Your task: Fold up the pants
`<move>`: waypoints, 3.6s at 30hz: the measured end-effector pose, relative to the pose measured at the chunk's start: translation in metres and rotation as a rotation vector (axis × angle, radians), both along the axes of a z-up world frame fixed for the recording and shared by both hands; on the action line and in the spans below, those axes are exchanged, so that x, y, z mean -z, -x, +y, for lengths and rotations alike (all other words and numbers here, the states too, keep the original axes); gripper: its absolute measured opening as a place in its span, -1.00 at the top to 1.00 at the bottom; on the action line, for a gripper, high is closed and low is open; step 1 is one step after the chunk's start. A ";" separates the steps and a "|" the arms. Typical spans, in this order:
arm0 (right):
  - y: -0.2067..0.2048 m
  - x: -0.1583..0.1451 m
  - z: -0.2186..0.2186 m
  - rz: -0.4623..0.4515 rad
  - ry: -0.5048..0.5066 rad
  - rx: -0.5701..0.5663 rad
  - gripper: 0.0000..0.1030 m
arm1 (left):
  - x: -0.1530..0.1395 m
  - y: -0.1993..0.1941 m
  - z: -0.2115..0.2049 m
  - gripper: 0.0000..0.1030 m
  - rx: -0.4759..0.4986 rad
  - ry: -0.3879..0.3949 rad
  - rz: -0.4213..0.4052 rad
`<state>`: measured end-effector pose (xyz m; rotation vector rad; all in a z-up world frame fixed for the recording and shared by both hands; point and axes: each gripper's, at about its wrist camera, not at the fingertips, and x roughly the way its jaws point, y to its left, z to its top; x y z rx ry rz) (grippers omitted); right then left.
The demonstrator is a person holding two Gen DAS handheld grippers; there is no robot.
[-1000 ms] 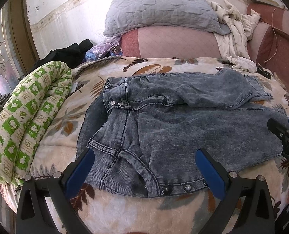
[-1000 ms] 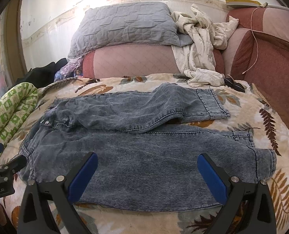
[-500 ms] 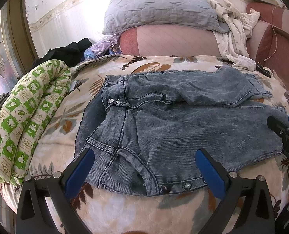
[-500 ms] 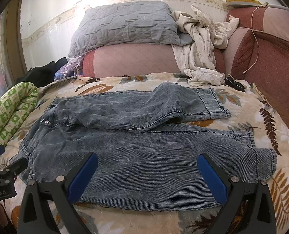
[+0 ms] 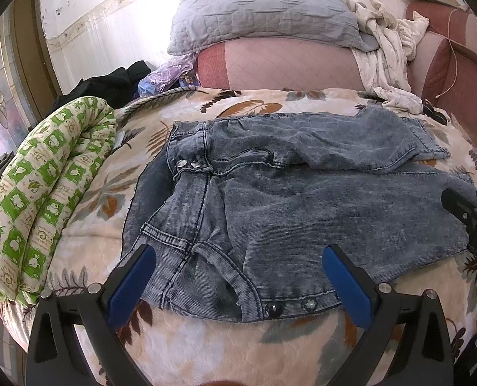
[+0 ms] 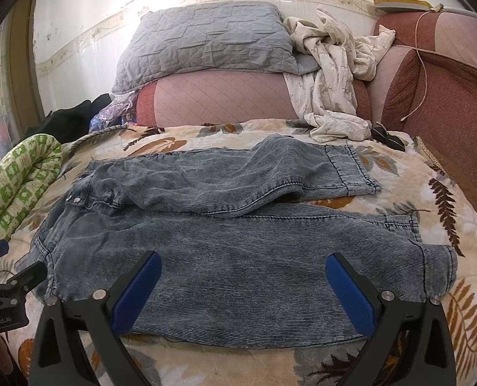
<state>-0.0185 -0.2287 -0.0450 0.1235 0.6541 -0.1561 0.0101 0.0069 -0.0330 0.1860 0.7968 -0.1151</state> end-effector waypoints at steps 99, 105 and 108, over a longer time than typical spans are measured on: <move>-0.254 0.010 -0.264 0.271 -0.214 0.174 -1.00 | 0.053 -0.381 0.065 0.63 -0.150 0.066 0.343; -0.284 0.042 -0.272 0.358 -0.236 0.196 -0.95 | 0.039 -0.377 0.064 0.68 -0.117 0.072 0.312; -0.294 0.062 -0.276 0.399 -0.302 0.181 -0.51 | 0.029 -0.373 0.072 0.68 -0.109 0.089 0.298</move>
